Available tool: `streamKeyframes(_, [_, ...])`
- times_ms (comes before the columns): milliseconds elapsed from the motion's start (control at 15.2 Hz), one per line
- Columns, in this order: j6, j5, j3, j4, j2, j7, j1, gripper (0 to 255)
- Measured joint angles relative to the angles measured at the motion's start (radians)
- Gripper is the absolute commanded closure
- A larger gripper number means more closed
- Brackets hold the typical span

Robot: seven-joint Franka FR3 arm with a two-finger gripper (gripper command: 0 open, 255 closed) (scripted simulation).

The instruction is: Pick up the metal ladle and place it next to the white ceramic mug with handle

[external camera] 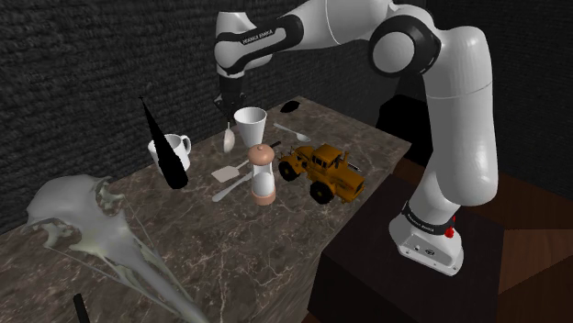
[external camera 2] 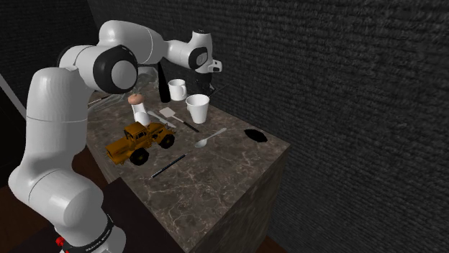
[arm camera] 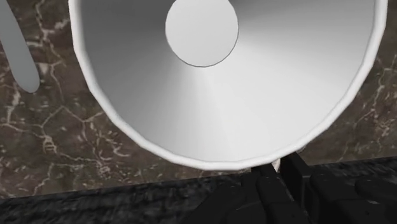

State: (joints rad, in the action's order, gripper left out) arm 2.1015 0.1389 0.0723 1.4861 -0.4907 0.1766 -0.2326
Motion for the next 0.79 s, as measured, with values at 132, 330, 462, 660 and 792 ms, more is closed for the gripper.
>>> streamKeyframes(132, [0.028,0.000,0.000,0.018,0.005,0.002,-0.003,255])
streamKeyframes(330, [0.080,0.007,-0.004,0.044,0.012,-0.009,-0.002,255])
streamKeyframes(462, [0.084,0.003,-0.003,0.022,-0.008,0.004,-0.007,255])
streamKeyframes(660, [0.127,0.008,-0.007,0.048,-0.003,-0.007,-0.003,255])
streamKeyframes(792, [0.117,0.008,-0.008,0.037,-0.011,-0.009,0.000,255])
